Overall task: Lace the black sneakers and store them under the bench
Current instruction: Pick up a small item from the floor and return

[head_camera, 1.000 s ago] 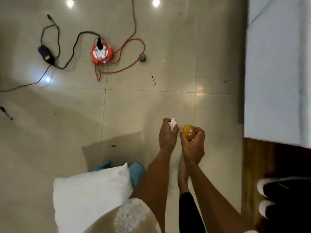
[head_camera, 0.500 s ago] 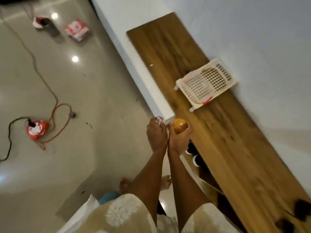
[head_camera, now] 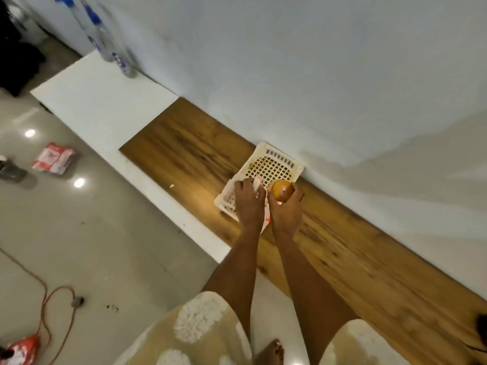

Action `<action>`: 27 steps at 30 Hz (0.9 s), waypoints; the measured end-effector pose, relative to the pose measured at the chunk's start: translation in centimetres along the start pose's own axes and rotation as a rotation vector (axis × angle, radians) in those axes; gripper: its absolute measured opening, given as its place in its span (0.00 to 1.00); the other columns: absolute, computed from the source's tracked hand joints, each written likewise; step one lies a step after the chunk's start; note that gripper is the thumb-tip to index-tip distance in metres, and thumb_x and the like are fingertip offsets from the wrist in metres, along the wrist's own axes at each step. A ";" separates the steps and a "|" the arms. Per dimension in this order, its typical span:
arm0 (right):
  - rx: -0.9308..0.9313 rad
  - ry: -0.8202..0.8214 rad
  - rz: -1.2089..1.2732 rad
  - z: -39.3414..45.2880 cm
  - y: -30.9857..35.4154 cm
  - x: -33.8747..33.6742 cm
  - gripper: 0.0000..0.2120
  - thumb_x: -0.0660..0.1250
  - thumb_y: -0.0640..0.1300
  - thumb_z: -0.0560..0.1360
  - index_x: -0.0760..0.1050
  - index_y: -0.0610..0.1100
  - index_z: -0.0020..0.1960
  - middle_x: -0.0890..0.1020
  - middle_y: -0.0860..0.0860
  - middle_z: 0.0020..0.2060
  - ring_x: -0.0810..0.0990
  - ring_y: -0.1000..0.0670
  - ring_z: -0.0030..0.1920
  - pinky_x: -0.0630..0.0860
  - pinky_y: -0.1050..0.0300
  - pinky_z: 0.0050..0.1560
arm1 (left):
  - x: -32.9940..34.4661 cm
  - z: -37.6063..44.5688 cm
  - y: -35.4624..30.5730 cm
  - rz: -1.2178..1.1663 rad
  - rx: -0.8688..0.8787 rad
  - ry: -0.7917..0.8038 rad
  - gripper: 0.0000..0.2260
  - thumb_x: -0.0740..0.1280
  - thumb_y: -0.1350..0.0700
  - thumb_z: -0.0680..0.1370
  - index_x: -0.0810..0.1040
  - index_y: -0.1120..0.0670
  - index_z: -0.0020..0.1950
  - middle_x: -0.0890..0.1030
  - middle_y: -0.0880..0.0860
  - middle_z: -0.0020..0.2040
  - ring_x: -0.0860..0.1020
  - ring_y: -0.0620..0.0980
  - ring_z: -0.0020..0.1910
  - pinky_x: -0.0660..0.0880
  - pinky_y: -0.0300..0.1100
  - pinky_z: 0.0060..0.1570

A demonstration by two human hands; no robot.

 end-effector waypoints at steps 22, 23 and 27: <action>0.025 0.069 -0.319 14.4 0.3 10.8 0.30 0.67 0.52 0.75 0.62 0.43 0.72 0.67 0.44 0.70 0.64 0.43 0.71 0.67 0.50 0.65 | 13.3 18.2 2.7 0.582 0.142 0.446 0.21 0.64 0.52 0.79 0.66 0.62 0.67 0.72 0.59 0.59 0.78 0.58 0.51 0.77 0.48 0.48; 0.024 0.057 -0.295 14.1 0.2 10.7 0.30 0.67 0.51 0.75 0.62 0.43 0.72 0.68 0.43 0.70 0.63 0.42 0.71 0.66 0.49 0.66 | 13.3 18.1 2.8 0.595 0.150 0.433 0.21 0.63 0.52 0.79 0.65 0.62 0.67 0.71 0.60 0.60 0.78 0.57 0.50 0.78 0.48 0.47; 0.039 0.012 -0.211 12.9 -0.1 9.3 0.29 0.67 0.48 0.75 0.62 0.43 0.72 0.66 0.42 0.70 0.64 0.42 0.70 0.69 0.44 0.66 | 12.3 17.5 1.5 0.662 0.264 0.315 0.16 0.58 0.52 0.81 0.68 0.61 0.64 0.72 0.59 0.58 0.74 0.54 0.52 0.75 0.46 0.49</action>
Point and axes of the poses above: each hand's wrist, its own z-axis towards the middle knuckle, its own x-axis out of the palm, y = z × x, the point moved 6 cm from there along z, towards the middle knuckle
